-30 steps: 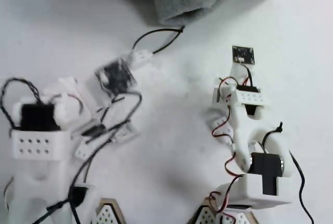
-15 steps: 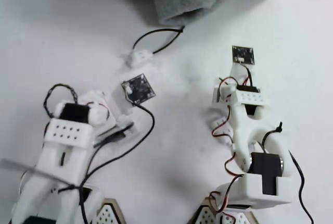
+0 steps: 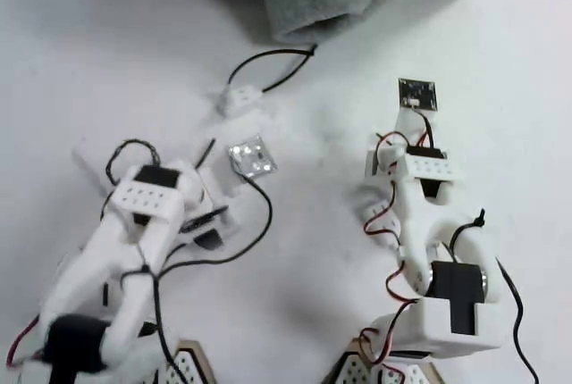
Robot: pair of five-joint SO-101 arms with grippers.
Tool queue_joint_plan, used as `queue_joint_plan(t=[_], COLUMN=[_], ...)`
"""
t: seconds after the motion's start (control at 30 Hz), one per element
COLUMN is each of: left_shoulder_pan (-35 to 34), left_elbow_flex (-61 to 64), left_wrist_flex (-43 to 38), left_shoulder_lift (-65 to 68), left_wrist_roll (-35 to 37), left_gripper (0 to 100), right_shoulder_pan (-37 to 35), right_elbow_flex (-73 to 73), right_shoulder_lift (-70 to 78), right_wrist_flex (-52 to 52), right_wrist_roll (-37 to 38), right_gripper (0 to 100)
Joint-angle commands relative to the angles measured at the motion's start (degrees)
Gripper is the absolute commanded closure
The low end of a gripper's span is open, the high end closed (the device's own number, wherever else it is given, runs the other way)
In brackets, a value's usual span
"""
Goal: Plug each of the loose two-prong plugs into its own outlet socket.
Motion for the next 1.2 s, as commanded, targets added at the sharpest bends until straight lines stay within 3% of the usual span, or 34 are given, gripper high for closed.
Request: queue_joint_plan(t=[0.0, 0.3, 0.5, 0.77, 0.83, 1.0, 1.17], left_shoulder_pan=[0.7, 0.8, 3.1, 4.4, 5.6, 8.9, 13.8], left_elbow_flex=[-4.1, -13.5, -14.0, -14.7, -17.8, -34.7, -52.4], left_wrist_flex=[-0.5, 6.6, 6.9, 8.2, 9.1, 14.0, 20.3], left_shoulder_lift=[4.7, 14.5, 14.9, 14.8, 14.7, 15.4, 22.6], left_wrist_roll=[-0.4, -0.4, -0.4, -0.3, 2.8, 24.3, 26.4], left_gripper=[68, 70, 92, 98, 97, 98, 98], right_shoulder_pan=[0.8, 0.8, 0.8, 0.8, 0.7, 0.9, 1.0], right_elbow_flex=[-0.2, -0.2, -0.2, -0.2, -0.2, -0.2, -0.2], right_shoulder_lift=[0.1, 0.1, 0.1, 0.1, 0.1, 0.1, 0.1], right_wrist_flex=[0.0, 0.0, -0.1, -0.2, -0.2, -0.3, -0.3], right_wrist_roll=[0.1, 0.1, 0.1, 0.1, 0.1, 0.1, 0.1], right_gripper=[97.8, 97.8, 97.8, 97.8, 97.8, 97.8, 97.8])
